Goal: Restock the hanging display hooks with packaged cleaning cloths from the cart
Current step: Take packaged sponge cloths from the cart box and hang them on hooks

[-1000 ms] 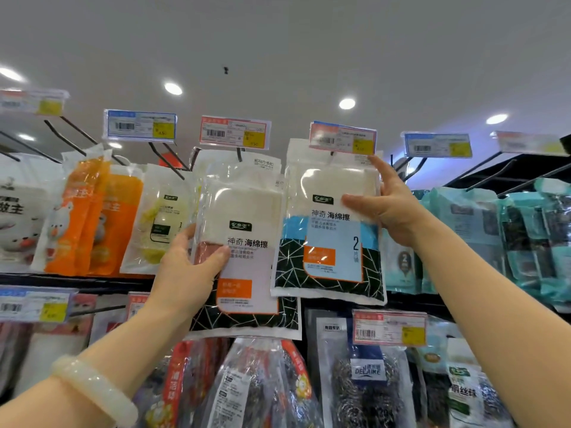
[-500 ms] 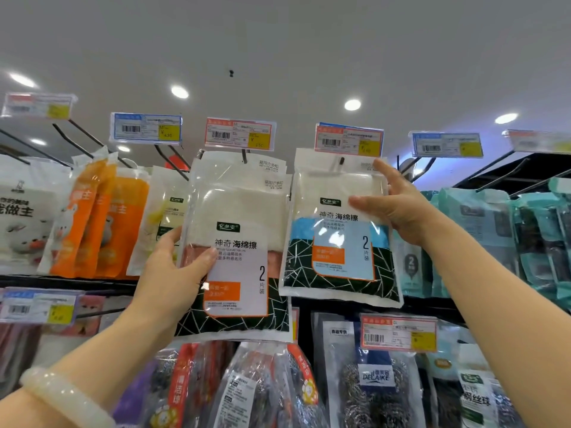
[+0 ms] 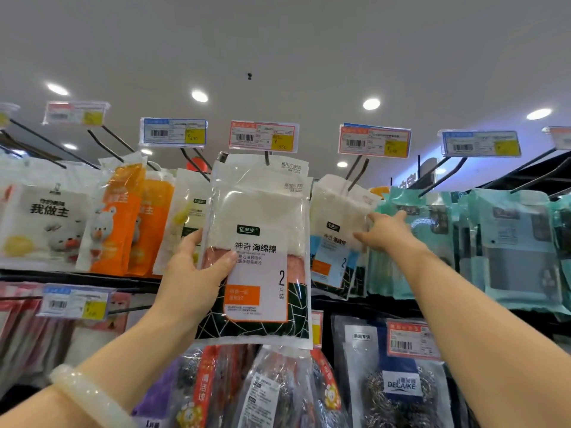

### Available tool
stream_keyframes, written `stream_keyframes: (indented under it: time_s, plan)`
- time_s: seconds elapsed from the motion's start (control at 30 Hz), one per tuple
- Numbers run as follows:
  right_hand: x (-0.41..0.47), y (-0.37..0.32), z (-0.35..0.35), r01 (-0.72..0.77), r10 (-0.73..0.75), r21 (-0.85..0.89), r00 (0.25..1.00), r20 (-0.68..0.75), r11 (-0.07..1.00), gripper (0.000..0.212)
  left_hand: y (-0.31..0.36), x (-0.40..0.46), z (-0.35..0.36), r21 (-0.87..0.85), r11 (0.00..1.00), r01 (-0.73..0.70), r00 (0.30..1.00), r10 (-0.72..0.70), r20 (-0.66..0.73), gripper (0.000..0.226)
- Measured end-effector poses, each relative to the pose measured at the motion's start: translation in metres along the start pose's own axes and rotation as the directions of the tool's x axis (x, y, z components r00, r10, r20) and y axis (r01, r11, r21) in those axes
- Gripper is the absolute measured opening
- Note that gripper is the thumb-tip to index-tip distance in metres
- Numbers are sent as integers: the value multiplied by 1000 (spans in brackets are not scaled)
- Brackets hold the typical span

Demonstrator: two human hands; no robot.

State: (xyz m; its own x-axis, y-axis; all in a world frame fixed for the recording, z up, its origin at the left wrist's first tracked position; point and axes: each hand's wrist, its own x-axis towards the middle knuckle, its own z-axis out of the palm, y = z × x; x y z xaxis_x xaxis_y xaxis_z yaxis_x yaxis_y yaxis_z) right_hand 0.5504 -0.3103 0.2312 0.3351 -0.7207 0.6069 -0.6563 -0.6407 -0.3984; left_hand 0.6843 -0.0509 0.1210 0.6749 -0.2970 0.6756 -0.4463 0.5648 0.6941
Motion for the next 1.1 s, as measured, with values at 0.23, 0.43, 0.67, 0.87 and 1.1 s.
stream_keyframes:
  time_s: [0.23, 0.43, 0.67, 0.87, 1.1]
  plan:
    - [-61, -8, -23, 338, -349, 853, 916, -200, 398, 32, 3, -4, 42, -66, 997, 37, 991, -28, 133, 43]
    - [-67, 27, -44, 340, -466, 859, 874, -139, 382, 34, 0, -15, 86, -82, 993, 88, 966, -65, 251, 33]
    - [-59, 44, -61, 226, -403, 917, 912, -79, 330, 61, 0, -19, 113, -89, 994, 66, 956, -37, 293, 35]
    - [-47, 32, -72, 246, -423, 917, 901, -96, 315, 63, 2, -8, 119, -109, 993, 42, 968, -14, 250, 43]
    - [-30, 22, -75, 273, -405, 922, 902, -146, 276, 56, 11, 12, 128, -90, 995, 31, 968, -8, 252, 52]
